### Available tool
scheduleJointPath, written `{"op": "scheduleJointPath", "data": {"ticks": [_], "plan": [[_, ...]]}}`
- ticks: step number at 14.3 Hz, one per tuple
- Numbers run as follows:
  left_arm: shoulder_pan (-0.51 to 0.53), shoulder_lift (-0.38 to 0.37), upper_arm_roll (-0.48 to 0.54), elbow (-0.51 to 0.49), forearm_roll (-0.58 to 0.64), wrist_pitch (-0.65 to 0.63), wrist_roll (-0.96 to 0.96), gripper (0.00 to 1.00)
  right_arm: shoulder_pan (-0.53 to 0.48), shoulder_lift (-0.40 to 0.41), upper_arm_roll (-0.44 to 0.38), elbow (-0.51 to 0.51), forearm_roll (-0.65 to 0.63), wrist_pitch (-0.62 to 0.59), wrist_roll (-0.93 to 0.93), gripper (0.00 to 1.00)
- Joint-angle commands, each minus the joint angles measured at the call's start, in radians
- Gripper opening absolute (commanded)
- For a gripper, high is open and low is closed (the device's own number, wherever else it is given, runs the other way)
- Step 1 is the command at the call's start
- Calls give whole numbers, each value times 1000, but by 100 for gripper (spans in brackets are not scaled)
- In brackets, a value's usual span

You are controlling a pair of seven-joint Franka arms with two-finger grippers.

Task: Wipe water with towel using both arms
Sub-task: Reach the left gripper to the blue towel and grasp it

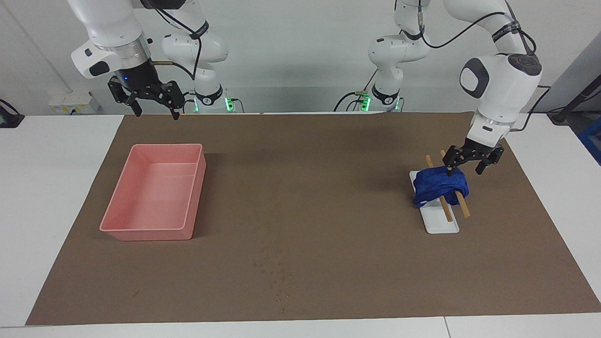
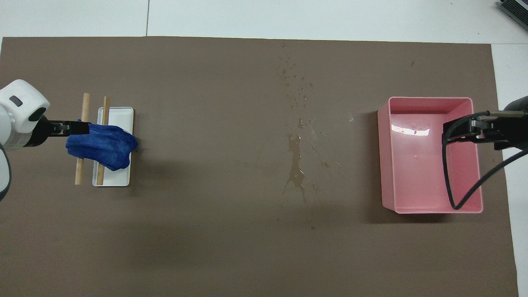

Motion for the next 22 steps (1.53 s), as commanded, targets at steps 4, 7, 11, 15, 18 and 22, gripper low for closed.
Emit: {"op": "scheduleJointPath", "data": {"ticks": [4,7,11,15,18,22], "plan": [[7,16,-6,-52,40,87,1,100,-16,5,6,-6,17,-14,11,100],[5,22,-6,-60,40,112,-1,89,-16,2,6,-8,20,-14,11,100],[6,31,-6,-47,40,106,-1,40,-16,1,6,-9,20,-12,12,100],[4,33,-6,-35,42,86,1,0,-21,1,4,-11,20,-11,11,100],[4,48,-6,26,42,8,1,0,-27,-8,4,-25,20,-8,12,100],[-2,43,-6,133,40,-171,-30,0,-30,-8,4,-25,20,-8,12,100]]}}
